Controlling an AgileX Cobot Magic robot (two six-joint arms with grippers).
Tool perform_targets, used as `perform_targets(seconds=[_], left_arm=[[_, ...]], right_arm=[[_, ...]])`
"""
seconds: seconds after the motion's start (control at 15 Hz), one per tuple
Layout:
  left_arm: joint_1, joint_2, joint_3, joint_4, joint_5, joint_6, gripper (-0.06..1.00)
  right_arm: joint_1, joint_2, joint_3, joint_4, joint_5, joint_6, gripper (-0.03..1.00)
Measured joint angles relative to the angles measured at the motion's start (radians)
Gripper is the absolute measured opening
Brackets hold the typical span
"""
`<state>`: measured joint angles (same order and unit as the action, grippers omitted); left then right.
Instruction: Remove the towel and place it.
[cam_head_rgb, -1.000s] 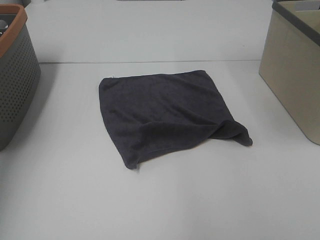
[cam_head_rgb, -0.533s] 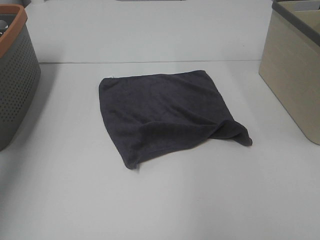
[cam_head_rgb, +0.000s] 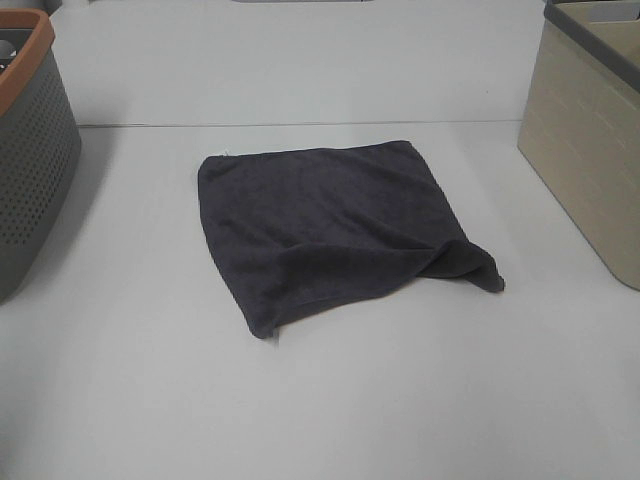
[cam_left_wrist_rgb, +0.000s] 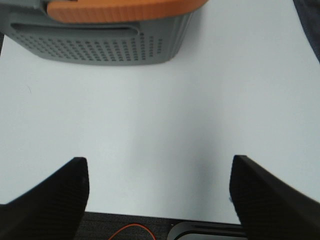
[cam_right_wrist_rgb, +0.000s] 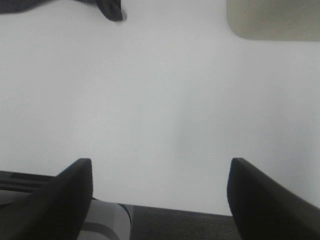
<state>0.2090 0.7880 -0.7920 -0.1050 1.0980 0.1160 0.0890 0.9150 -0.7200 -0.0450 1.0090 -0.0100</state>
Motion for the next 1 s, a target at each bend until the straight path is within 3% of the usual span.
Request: perform_targets(seconds=[0.27,0.8,1.0], left_arm=[[0.0,-0.24,0.167,0.0,0.0,0.0,0.73],[-0.001,-0.59,0.275,0.008,-0.044,-0.041,0.73],[-0.082,-0.612,0.279,0.008,-0.046,-0.045,0.73]], right_arm=[[0.0,-0.175,0.174,0.019,-0.017,0.0,0.74],[0.0,-0.583,0.217,0.045,0.036,-0.048,0.74],[0.0,-0.709,0.218,0.053,0.037,-0.052,0.74]])
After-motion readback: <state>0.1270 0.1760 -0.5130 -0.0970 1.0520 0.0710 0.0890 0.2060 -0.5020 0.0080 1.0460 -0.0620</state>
